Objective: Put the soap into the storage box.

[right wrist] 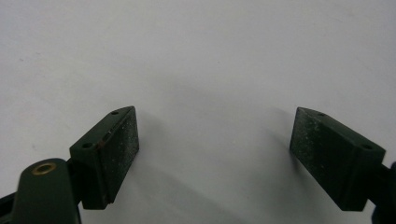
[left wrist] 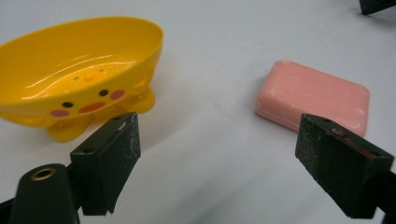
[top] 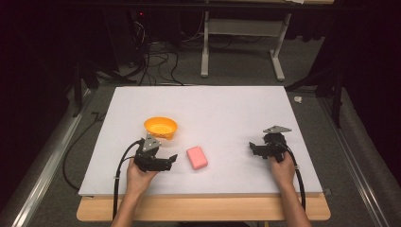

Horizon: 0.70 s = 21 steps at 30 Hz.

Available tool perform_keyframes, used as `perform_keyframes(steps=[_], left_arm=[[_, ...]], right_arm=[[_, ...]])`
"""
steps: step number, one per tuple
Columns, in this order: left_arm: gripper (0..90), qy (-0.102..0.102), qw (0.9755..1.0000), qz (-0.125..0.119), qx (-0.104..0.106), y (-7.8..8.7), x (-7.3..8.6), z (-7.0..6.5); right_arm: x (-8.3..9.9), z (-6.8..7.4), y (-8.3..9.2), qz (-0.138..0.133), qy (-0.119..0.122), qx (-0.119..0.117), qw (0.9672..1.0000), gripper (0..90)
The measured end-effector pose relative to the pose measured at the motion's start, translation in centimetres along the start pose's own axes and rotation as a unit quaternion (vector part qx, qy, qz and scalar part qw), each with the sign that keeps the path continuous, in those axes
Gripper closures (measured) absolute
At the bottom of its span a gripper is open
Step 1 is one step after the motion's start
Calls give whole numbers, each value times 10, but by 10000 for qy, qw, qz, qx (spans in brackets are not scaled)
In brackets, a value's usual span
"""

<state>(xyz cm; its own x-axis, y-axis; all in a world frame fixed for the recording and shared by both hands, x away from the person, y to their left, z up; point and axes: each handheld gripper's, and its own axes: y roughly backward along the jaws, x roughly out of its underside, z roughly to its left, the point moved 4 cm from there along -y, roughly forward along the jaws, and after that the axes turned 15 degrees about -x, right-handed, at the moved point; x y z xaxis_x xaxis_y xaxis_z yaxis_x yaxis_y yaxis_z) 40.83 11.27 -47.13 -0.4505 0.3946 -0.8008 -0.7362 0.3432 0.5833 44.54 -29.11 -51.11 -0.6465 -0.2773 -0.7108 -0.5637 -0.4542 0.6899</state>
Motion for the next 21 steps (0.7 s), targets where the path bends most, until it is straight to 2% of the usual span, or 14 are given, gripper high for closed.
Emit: perform_keyframes(steps=[21], left_arm=[[148, -117, 9988, -66, 461, -11, -14, -33]], right_arm=[[0, 0, 0, -3, 4, 3, 10000, 163]])
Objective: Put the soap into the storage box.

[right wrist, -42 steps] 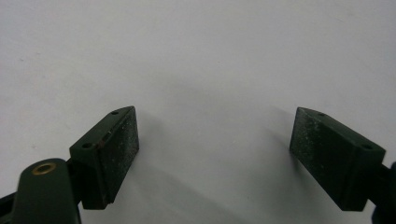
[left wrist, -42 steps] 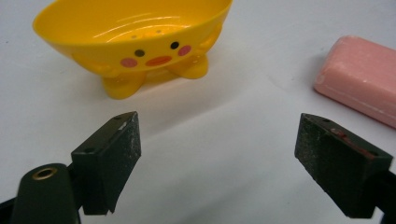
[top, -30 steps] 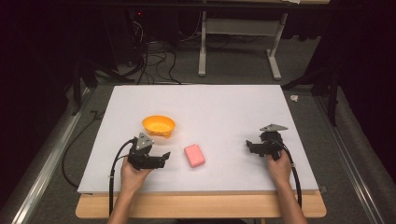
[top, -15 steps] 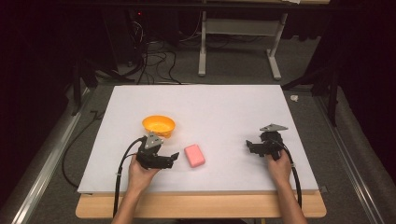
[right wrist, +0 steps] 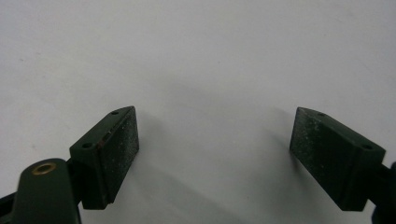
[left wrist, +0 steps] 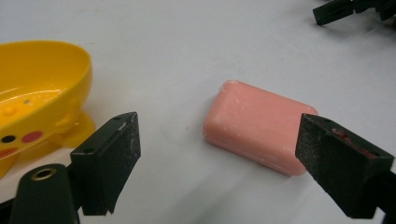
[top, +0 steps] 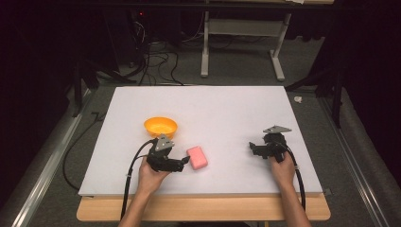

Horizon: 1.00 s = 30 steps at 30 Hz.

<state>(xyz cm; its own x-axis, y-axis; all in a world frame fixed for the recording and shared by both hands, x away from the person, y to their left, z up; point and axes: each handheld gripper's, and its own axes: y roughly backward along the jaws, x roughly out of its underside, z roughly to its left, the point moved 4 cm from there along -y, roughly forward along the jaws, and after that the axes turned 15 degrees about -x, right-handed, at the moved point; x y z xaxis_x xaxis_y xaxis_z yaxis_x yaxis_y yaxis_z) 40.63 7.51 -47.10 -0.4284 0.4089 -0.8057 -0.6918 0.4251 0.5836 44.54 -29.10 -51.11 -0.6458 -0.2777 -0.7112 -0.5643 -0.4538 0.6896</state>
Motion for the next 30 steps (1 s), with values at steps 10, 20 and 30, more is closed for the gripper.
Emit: perform_keyframes(steps=[10, 20, 30], left_arm=[[140, -184, 9996, -25, 225, -8, -12, -20], [117, -339, 9989, 95, 300, -23, -10, -32], [85, -541, 9978, 192, 329, -38, -5, -37]], right_arm=[[0, 0, 0, -1, 3, 14, 10000, 163], [0, 0, 0, -3, 15, 11, 10000, 163], [0, 0, 0, -3, 10, 4, 10000, 163]])
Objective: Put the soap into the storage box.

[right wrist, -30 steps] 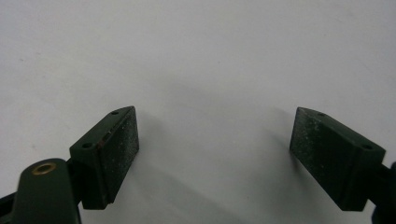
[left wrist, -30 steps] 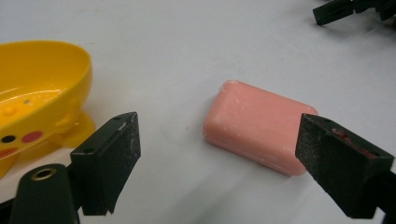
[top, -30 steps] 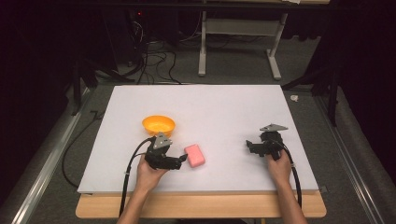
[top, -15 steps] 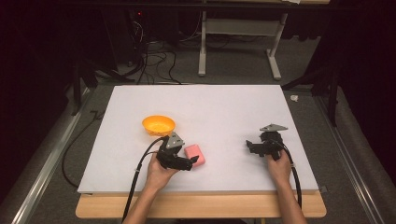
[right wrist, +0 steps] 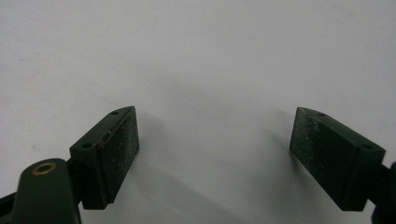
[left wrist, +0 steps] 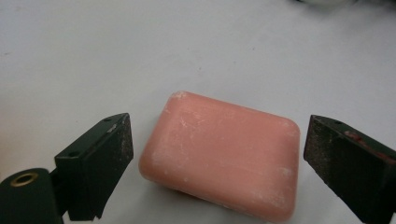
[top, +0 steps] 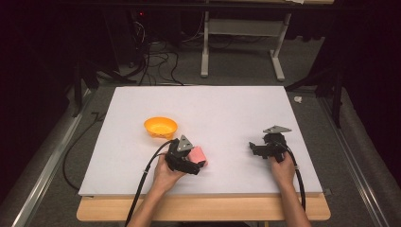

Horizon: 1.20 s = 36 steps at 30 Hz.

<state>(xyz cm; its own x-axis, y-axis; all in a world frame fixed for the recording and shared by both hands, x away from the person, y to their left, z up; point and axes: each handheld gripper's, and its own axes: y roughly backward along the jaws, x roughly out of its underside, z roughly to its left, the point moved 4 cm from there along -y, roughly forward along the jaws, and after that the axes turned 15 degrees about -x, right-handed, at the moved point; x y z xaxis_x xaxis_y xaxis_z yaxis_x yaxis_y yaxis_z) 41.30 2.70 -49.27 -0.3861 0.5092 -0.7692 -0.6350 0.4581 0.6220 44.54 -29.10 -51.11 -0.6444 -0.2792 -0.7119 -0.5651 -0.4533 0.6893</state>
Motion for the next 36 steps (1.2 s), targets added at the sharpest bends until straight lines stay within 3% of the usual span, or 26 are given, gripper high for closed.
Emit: perform_keyframes(steps=[9, 16, 28, 36], left_arm=[[67, -76, 9999, 126, 64, -10, 3, -2], [79, -206, 9993, 318, -3, -18, 7, -5], [134, -161, 9991, 404, 17, -21, 7, -6], [137, -57, 9990, 418, -114, -20, 7, -8]], right_arm=[[0, 0, 0, 7, -28, -18, 10000, 164], [0, 0, 0, 7, -40, -32, 10000, 164], [0, 0, 0, 9, -51, -38, 10000, 165], [0, 0, 0, 7, -30, -23, 10000, 165]])
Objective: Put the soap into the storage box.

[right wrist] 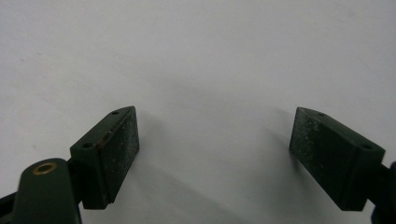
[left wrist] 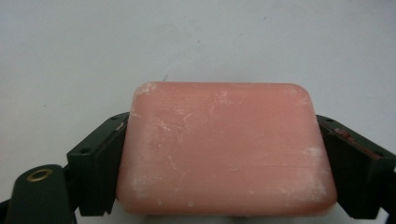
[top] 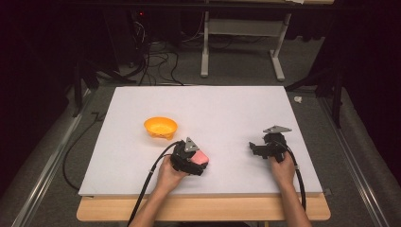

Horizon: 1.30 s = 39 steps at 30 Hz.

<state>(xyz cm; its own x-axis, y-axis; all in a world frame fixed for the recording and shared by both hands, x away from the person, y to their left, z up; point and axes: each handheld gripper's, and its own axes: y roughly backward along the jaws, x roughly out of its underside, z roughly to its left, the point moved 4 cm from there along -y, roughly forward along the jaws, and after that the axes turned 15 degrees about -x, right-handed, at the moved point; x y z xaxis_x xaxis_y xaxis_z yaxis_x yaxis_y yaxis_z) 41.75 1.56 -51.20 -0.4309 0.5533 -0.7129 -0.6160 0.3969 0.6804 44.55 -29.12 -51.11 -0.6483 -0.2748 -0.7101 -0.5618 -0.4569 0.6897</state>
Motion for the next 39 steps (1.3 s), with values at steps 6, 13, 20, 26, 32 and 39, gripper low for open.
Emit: perform_keyframes(steps=[6, 13, 20, 26, 32, 39], left_arm=[[137, 18, 9999, 72, -104, 2, 0, 2], [137, 154, 9998, -52, -104, 11, -4, 7], [137, 258, 9994, -150, -170, 22, -6, 13], [137, 340, 9990, -210, -217, 31, -6, 18], [137, 405, 9984, -233, -321, 40, -5, 25], [138, 504, 9975, -284, -406, 49, -4, 35]], right_arm=[[0, 0, 0, -5, 22, 15, 10000, 165], [0, 1, 0, -8, 40, 24, 10000, 165], [0, 1, 0, -9, 40, 25, 10000, 164], [0, 1, 0, -9, 41, 24, 10000, 165], [0, 1, 0, -10, 43, 26, 10000, 165], [0, 1, 0, -8, 35, 24, 10000, 165]])
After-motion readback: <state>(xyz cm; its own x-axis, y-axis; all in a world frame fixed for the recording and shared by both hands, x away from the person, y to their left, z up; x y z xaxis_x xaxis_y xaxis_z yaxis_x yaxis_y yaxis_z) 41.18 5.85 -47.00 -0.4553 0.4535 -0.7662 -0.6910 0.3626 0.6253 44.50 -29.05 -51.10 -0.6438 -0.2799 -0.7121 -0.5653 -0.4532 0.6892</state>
